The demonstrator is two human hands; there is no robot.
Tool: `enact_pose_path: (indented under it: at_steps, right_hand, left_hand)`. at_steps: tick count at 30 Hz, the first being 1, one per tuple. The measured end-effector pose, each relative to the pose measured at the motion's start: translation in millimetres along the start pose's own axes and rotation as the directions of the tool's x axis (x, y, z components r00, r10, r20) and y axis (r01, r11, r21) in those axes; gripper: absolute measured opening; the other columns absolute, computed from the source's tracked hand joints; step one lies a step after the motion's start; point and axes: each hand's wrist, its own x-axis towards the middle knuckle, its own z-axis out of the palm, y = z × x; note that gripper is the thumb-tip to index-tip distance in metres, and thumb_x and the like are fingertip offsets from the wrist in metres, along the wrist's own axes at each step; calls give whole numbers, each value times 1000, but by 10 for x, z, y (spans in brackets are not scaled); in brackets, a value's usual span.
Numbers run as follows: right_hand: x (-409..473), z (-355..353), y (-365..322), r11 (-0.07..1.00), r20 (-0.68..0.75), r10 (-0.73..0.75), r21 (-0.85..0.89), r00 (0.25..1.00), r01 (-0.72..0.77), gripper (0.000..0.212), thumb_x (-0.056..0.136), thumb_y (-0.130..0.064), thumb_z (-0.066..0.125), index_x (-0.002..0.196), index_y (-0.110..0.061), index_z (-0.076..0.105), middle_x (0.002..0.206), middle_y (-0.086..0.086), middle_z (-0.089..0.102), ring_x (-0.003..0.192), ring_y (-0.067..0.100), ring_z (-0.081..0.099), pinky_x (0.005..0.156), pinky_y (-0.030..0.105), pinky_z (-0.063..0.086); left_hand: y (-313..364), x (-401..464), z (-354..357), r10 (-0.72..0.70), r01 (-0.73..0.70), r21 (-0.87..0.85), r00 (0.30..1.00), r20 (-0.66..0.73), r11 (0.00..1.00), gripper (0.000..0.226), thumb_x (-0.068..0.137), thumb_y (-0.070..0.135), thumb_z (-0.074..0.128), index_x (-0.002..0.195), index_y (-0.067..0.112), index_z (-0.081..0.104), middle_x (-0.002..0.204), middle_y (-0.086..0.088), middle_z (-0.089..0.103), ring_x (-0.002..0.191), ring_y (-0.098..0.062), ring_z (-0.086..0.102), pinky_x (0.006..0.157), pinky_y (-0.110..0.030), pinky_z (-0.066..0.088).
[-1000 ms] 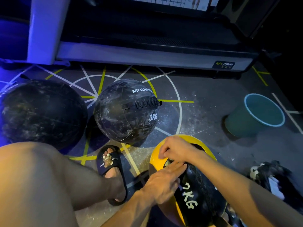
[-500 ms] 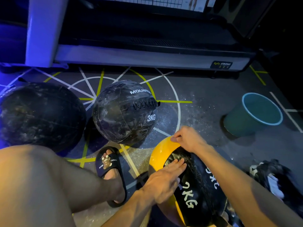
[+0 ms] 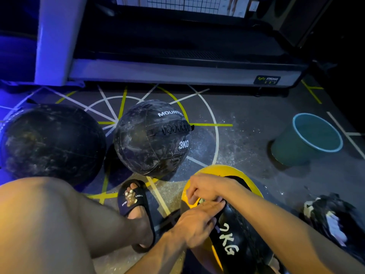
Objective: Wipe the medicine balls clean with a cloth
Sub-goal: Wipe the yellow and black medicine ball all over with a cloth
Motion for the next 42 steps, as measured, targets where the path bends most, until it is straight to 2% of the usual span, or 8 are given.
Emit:
enact_pose_path:
  at_steps: [4, 9, 13, 17, 21, 29, 36, 42]
  right_hand:
    - [-45, -231, 344, 984, -324, 164, 113, 932, -134, 17, 98, -30, 68, 108, -25, 80, 108, -8, 67, 99, 15, 62, 90, 34, 51]
    - [-400, -159, 424, 993, -269, 5, 113, 963, 26, 19, 99, -16, 65, 108, -21, 81, 86, -28, 57, 90, -23, 54, 86, 3, 39]
    - [-527, -216, 651, 964, -473, 221, 236, 853, -119, 24, 102, -14, 59, 116, -19, 78, 120, -5, 70, 110, 6, 64, 105, 23, 44]
    - [-548, 34, 507, 997, -455, -2, 73, 890, 40, 31, 100, -8, 57, 115, -25, 78, 115, -7, 59, 112, 3, 57, 110, 24, 39]
    - [-717, 5, 740, 948, -559, 230, 312, 796, -55, 28, 100, -7, 57, 112, -24, 77, 88, -22, 68, 74, -27, 53, 74, -2, 40]
    - [-1072, 569, 1069, 757, -540, 510, 652, 670, -50, 13, 94, -31, 72, 91, -19, 73, 54, -10, 54, 57, 7, 54, 63, 26, 48]
    - [-957, 642, 889, 573, -446, 615, 819, 650, 21, 26, 89, -34, 76, 81, -10, 68, 63, 11, 72, 48, 18, 62, 55, 30, 53]
    - [-453, 342, 332, 776, -602, 487, 631, 633, 4, 24, 95, -37, 68, 91, -16, 78, 77, 0, 73, 70, 15, 66, 73, 30, 55]
  left_hand:
    - [-37, -12, 20, 13, -13, -31, 1000, 0, 999, 56, 109, 21, 35, 163, 25, 21, 170, 13, 8, 155, 0, -3, 122, -14, -1]
    - [-43, -35, 14, 23, -22, -43, 1000, 19, 999, 54, 111, 23, 34, 163, 28, 22, 170, 15, 9, 155, 2, -1, 122, -13, -1]
    - [-58, -43, 6, 3, -2, -38, 1000, 11, 999, 54, 111, 23, 35, 163, 28, 22, 169, 17, 9, 154, 4, -2, 120, -10, -3]
    - [-80, -71, -42, -65, 65, -20, 998, -11, 998, 56, 107, 15, 39, 160, 31, 33, 166, 20, 19, 154, 3, 10, 125, -18, 9]
    - [-67, -114, -160, -145, 152, 80, 986, -83, 985, 57, 102, 13, 45, 152, 41, 46, 156, 34, 30, 147, 8, 27, 119, -10, 18]
    - [-79, -68, -314, -118, 193, 170, 920, -374, 966, 33, 102, 40, 50, 133, 37, 60, 142, 21, 54, 132, -5, 47, 105, -26, 44]
    - [-289, 45, -235, -119, 145, 191, 983, -140, 971, 67, 90, 81, 42, 149, 49, 44, 157, 31, 22, 150, -6, 25, 120, -27, 23]
    - [-284, 61, -196, -90, 118, 193, 984, -151, 974, 80, 80, 95, 32, 142, 49, 53, 153, 29, 34, 143, -5, 35, 111, -14, 19]
